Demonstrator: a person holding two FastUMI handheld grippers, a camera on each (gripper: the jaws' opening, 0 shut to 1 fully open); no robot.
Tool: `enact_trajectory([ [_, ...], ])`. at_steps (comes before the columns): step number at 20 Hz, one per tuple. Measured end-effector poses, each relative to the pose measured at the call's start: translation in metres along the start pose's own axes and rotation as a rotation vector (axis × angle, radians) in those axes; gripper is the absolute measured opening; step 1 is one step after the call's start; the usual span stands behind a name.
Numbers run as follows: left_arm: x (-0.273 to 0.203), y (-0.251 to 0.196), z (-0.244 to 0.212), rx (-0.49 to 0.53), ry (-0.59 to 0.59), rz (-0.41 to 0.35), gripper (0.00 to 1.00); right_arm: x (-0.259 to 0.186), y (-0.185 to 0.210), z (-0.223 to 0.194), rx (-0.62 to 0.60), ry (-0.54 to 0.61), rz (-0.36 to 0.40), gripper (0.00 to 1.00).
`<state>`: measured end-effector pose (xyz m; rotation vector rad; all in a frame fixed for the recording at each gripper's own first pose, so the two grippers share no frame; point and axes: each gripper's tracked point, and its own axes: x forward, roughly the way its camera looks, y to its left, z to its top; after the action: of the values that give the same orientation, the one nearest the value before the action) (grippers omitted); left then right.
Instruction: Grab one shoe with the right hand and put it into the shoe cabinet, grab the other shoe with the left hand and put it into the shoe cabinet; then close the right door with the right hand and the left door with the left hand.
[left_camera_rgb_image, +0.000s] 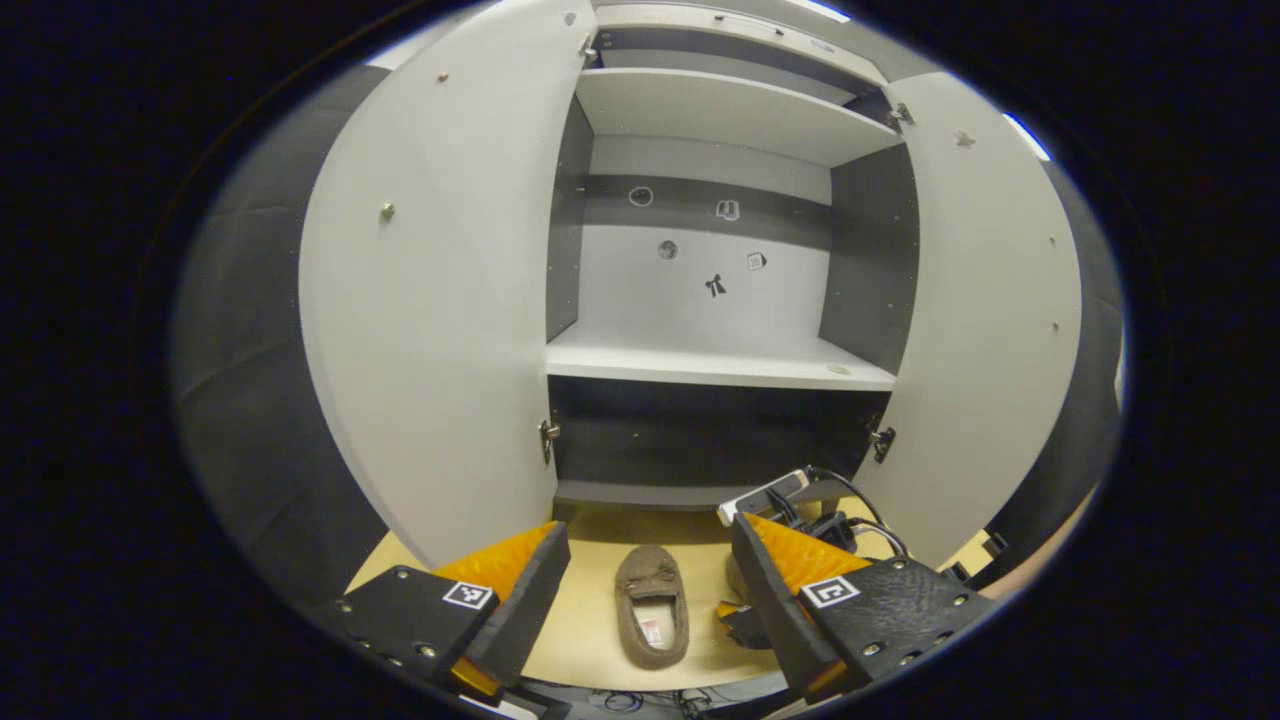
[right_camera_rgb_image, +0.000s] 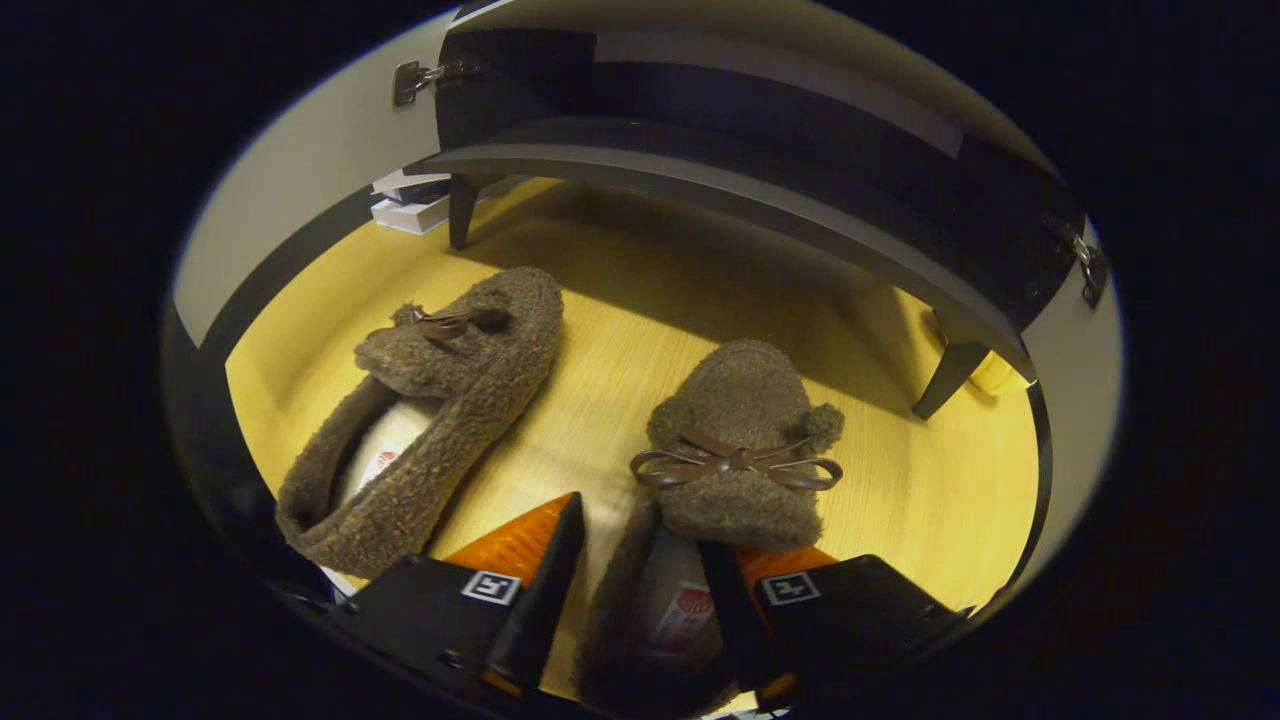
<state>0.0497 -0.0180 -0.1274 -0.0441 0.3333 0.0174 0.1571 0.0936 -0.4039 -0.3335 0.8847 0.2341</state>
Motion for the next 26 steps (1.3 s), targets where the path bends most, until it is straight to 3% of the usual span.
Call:
enact_trajectory([
  [1,0.0,0.0,0.0,0.005,0.001,0.001,0.95,0.0,-0.005,-0.001,-0.017,0.001,-0.023,0.66],
  [3,0.001,0.002,0.002,0.017,0.002,0.009,0.95,0.001,-0.007,-0.001,-0.033,0.0,-0.031,0.44],
  [5,-0.001,0.003,0.002,0.032,0.003,0.015,0.95,-0.002,-0.01,-0.001,-0.057,0.002,-0.038,0.43],
  [6,-0.002,0.003,0.002,0.038,0.001,0.019,0.95,-0.001,-0.009,-0.004,-0.066,0.006,-0.036,0.29],
  [8,-0.006,0.003,0.006,0.04,-0.012,0.025,0.95,-0.004,-0.01,-0.001,-0.079,0.001,-0.028,0.29],
  [10,-0.011,0.005,0.01,0.056,-0.03,0.033,0.95,-0.004,-0.01,-0.004,-0.067,0.004,-0.002,0.13],
  [12,-0.015,0.007,0.013,0.059,-0.043,0.038,0.92,-0.008,-0.01,-0.008,-0.029,0.026,0.038,0.04],
  [14,-0.019,0.007,0.014,0.056,-0.051,0.039,0.95,-0.013,-0.014,-0.006,0.0,0.037,0.065,0.02],
  [23,-0.026,0.005,0.004,0.048,-0.044,0.044,0.95,-0.069,-0.03,0.011,0.069,-0.036,0.055,0.03],
  [24,-0.027,0.005,0.001,0.043,-0.041,0.045,0.89,-0.077,-0.031,0.014,0.074,-0.05,0.058,0.04],
  [26,-0.028,0.005,-0.003,0.041,-0.034,0.044,0.89,-0.097,-0.032,0.021,0.092,-0.082,0.067,0.04],
])
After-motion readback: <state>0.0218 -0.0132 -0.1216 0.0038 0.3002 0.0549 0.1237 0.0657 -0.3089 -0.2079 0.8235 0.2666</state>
